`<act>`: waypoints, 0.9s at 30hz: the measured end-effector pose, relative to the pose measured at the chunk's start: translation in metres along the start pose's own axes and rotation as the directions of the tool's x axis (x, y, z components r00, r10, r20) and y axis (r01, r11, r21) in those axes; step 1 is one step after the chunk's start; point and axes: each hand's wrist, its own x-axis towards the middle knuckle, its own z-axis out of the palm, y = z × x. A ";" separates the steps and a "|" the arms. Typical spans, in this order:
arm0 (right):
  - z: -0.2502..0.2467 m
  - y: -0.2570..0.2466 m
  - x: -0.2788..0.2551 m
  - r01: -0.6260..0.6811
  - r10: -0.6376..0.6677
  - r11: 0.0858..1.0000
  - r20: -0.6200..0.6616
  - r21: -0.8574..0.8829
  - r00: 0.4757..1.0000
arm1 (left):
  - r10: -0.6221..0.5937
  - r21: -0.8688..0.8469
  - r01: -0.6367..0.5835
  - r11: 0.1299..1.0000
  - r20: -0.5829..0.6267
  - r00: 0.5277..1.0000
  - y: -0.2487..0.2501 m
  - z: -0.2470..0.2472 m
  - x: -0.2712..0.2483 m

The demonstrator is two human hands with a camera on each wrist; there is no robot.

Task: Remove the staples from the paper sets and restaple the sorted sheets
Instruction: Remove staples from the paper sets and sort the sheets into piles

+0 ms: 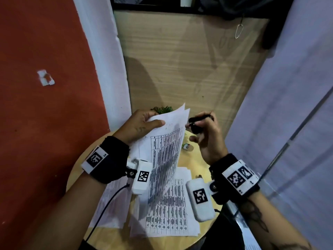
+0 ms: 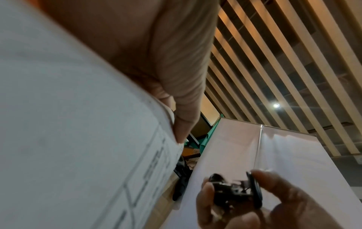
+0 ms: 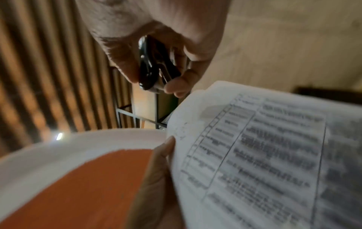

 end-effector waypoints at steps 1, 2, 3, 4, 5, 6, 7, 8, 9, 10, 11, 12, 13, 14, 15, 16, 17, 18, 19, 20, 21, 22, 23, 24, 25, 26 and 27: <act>0.002 0.000 -0.001 -0.091 0.092 0.994 -0.010 0.053 0.996 | 0.005 0.012 -0.005 1.000 -0.004 1.000 0.000 0.001 0.000; 0.005 0.002 -0.001 -0.177 0.179 0.981 -0.021 0.084 0.984 | 0.007 0.025 -0.006 1.000 -0.010 1.000 -0.001 0.001 0.000; 0.007 0.003 -0.002 -0.250 0.253 0.965 -0.038 0.081 0.967 | 0.015 0.036 -0.014 0.999 -0.018 1.000 -0.002 0.001 0.000; 0.011 0.005 -0.003 -0.312 0.315 0.948 -0.054 0.060 0.948 | 0.029 0.045 -0.028 0.999 -0.024 0.999 -0.002 0.002 -0.001; 0.014 0.007 -0.003 -0.347 0.346 0.938 -0.066 0.002 0.936 | 0.049 0.052 -0.047 0.998 -0.032 0.998 -0.003 0.002 -0.001; 0.018 0.010 -0.004 -0.368 0.363 0.927 -0.068 -0.078 0.929 | 0.070 0.067 -0.068 0.995 -0.036 0.997 -0.002 0.003 -0.002; 0.021 0.013 -0.004 -0.364 0.360 0.917 -0.056 -0.165 0.931 | 0.099 0.094 -0.095 0.991 -0.041 0.994 -0.003 0.003 -0.003; 0.024 0.015 -0.005 -0.356 0.356 0.907 -0.045 -0.226 0.933 | 0.128 0.132 -0.121 0.984 -0.045 0.991 -0.001 0.004 -0.004; 0.026 0.017 -0.004 -0.346 0.349 0.901 -0.036 -0.261 0.936 | 0.156 0.181 -0.143 0.973 -0.056 0.986 0.000 0.005 -0.005; 0.029 0.016 -0.004 -0.348 0.352 0.897 -0.035 -0.274 0.935 | 0.181 0.233 -0.161 0.959 -0.066 0.981 0.001 0.006 -0.006; 0.030 0.017 -0.003 -0.352 0.357 0.893 -0.037 -0.281 0.933 | 0.209 0.278 -0.181 0.943 -0.075 0.975 0.002 0.007 -0.006; 0.031 0.015 -0.002 -0.362 0.364 0.889 -0.045 -0.282 0.930 | 0.227 0.314 -0.193 0.930 -0.078 0.971 0.003 0.008 -0.008; 0.032 0.014 -0.001 -0.367 0.368 0.886 -0.052 -0.283 0.928 | 0.243 0.343 -0.203 0.917 -0.076 0.967 0.003 0.008 -0.008; 0.032 0.013 0.000 -0.374 0.373 0.883 -0.057 -0.284 0.926 | 0.248 0.367 -0.206 0.907 -0.073 0.966 0.002 0.009 -0.009; 0.032 0.012 0.001 -0.380 0.380 0.879 -0.057 -0.287 0.923 | 0.255 0.387 -0.209 0.898 -0.071 0.964 0.001 0.009 -0.009; 0.032 0.010 0.001 -0.392 0.394 0.874 -0.053 -0.288 0.918 | 0.265 0.403 -0.216 0.889 -0.070 0.962 0.001 0.008 -0.009; 0.032 0.009 0.001 -0.408 0.413 0.867 -0.046 -0.285 0.910 | 0.281 0.416 -0.227 0.881 -0.071 0.957 0.000 0.008 -0.009; 0.032 0.008 0.001 -0.433 0.440 0.859 -0.041 -0.274 0.897 | 0.297 0.426 -0.241 0.872 -0.070 0.952 0.000 0.008 -0.009; 0.031 0.008 0.001 -0.459 0.466 0.851 -0.038 -0.255 0.884 | 0.312 0.433 -0.253 0.865 -0.069 0.948 0.001 0.009 -0.010; 0.031 0.007 0.001 -0.483 0.490 0.843 -0.037 -0.237 0.871 | 0.325 0.436 -0.265 0.860 -0.068 0.943 0.002 0.010 -0.010; 0.031 0.006 0.002 -0.501 0.506 0.836 -0.038 -0.226 0.862 | 0.337 0.442 -0.272 0.855 -0.073 0.939 0.002 0.011 -0.010; 0.031 0.006 0.002 -0.516 0.521 0.828 -0.039 -0.219 0.853 | 0.345 0.451 -0.273 0.850 -0.084 0.935 0.003 0.012 -0.011; 0.031 0.006 0.002 -0.528 0.533 0.821 -0.038 -0.217 0.845 | 0.354 0.468 -0.272 0.841 -0.096 0.930 0.003 0.014 -0.011; 0.031 0.006 0.002 -0.541 0.547 0.813 -0.037 -0.214 0.836 | 0.367 0.492 -0.271 0.827 -0.107 0.924 0.003 0.016 -0.012; 0.031 0.006 0.001 -0.555 0.560 0.806 -0.039 -0.206 0.828 | 0.381 0.517 -0.272 0.812 -0.115 0.918 0.003 0.018 -0.013; 0.031 0.007 0.000 -0.570 0.573 0.799 -0.044 -0.192 0.818 | 0.386 0.538 -0.267 0.800 -0.121 0.914 0.003 0.019 -0.014; 0.030 0.008 -0.001 -0.581 0.582 0.796 -0.046 -0.171 0.812 | 0.385 0.549 -0.260 0.794 -0.123 0.915 0.003 0.019 -0.014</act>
